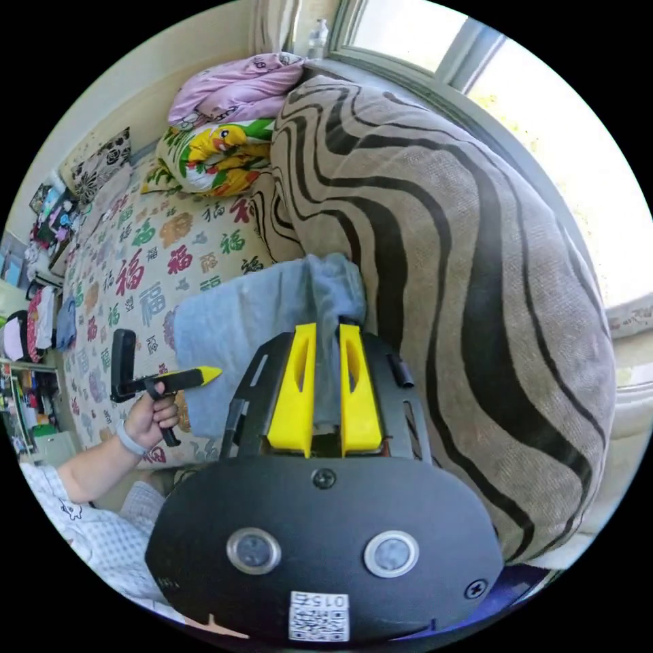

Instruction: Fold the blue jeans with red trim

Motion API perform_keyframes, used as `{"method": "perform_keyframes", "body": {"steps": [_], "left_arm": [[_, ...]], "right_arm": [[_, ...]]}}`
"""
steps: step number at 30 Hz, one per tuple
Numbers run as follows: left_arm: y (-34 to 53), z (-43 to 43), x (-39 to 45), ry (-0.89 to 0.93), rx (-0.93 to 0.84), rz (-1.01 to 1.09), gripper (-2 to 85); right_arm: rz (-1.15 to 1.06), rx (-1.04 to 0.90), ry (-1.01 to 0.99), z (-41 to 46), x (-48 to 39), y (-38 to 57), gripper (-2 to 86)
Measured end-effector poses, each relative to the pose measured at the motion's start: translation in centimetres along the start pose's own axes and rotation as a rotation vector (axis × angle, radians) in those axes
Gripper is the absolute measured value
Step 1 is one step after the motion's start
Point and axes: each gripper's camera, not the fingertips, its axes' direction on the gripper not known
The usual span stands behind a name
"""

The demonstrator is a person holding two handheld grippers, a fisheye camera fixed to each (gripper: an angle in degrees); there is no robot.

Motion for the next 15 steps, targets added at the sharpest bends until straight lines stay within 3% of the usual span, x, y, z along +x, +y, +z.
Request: {"method": "perform_keyframes", "body": {"steps": [3,6,12,15], "left_arm": [[0.8,1.5,-2.4,0.026,0.018,-0.029,10.4],[2.5,0.8,-2.8,0.055,0.056,-0.006,10.9],[6.9,-1.6,-1.6,0.091,0.013,0.09,9.0],[10.4,-5.9,-1.3,0.087,0.056,0.155,7.1]], "right_arm": [[-0.113,-0.054,-0.094,4.4,-3.3,0.1,1.0],[-0.158,-0.283,-0.052,11.1,-6.2,0.8,0.4],[-0.032,-0.095,-0.043,9.1,-9.2,4.4,-0.5],[-0.06,0.174,-0.121,4.5,-13.4,7.5,-0.6]]}}
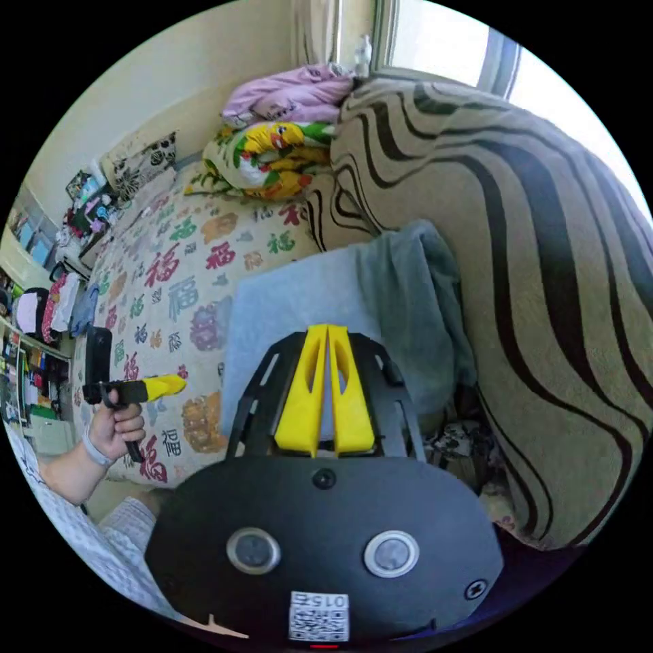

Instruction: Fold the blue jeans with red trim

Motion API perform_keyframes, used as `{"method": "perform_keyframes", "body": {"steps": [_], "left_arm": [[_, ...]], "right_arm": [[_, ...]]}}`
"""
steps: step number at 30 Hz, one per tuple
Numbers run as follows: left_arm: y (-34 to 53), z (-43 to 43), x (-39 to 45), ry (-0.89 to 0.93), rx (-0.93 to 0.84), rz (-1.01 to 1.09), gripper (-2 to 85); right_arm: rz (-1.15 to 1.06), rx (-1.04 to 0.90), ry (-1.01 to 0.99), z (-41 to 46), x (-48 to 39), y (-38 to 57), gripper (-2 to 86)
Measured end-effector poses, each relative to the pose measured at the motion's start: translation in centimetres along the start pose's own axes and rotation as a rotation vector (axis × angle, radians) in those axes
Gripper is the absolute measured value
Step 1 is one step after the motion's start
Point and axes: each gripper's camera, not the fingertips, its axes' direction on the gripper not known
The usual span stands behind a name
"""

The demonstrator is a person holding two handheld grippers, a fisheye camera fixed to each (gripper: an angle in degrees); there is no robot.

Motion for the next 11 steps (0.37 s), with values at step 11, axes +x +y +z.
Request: {"method": "perform_keyframes", "body": {"steps": [11], "left_arm": [[18.0,-28.4,10.8,-1.029,0.481,0.355,-0.4]], "right_arm": [[-0.179,0.618,-0.049,-4.1,-35.9,8.1,-0.9]]}}
